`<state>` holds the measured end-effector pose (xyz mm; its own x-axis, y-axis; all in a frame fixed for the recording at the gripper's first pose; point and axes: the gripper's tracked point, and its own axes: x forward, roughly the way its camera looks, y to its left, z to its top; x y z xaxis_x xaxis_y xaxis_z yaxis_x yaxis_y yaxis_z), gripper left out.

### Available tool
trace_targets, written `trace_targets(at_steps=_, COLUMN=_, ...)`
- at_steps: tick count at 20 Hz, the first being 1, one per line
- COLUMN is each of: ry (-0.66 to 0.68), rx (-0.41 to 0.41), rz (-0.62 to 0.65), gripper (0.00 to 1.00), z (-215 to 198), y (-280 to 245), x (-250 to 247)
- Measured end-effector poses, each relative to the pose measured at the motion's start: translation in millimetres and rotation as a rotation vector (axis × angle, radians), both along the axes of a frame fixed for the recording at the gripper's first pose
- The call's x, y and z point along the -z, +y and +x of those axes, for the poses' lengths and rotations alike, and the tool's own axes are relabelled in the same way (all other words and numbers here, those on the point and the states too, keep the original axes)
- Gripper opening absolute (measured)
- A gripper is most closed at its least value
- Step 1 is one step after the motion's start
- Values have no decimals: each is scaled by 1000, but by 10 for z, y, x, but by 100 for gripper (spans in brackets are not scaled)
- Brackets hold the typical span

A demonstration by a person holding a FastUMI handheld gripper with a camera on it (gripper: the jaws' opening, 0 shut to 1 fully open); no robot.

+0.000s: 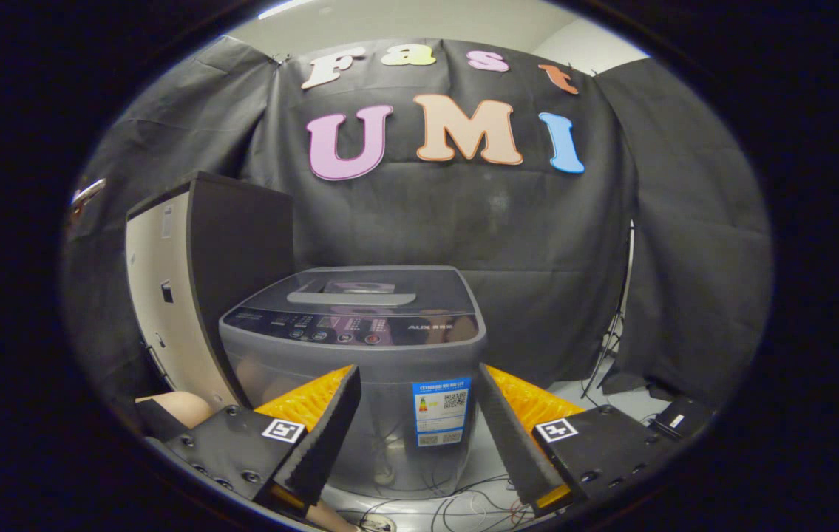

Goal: Put the clothes into the washing machine and then close the washing machine lid.

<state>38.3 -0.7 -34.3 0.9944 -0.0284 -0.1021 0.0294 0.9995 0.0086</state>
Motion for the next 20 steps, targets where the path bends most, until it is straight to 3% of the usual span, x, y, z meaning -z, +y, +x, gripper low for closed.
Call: trace_targets(at_steps=20, ry=-101, rx=1, rz=-1, gripper=97, z=-344, y=-2, x=-223)
